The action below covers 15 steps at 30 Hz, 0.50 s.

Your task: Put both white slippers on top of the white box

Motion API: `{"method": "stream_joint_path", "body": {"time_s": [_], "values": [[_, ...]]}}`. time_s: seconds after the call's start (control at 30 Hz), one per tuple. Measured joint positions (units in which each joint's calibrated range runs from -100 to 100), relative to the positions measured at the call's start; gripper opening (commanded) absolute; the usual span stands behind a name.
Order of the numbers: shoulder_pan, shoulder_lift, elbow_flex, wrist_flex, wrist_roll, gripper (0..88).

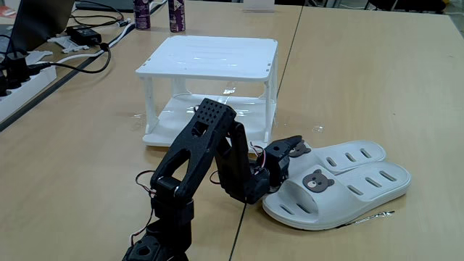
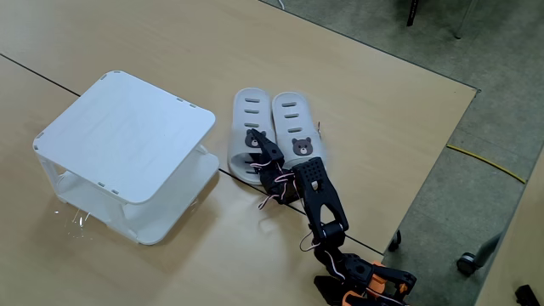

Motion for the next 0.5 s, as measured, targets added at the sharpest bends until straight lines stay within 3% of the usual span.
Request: {"method": "stream_joint_path", "body": {"time_s": [0.23,0.4,0.5], "values": [[1.65,0.74,-5.12,0.00,0.00,22.7],[1.72,2.72,-6.11,0.09,0.00,13.0],[1.72,3.79,-6.65,0.09,0.00,0.3]]}}
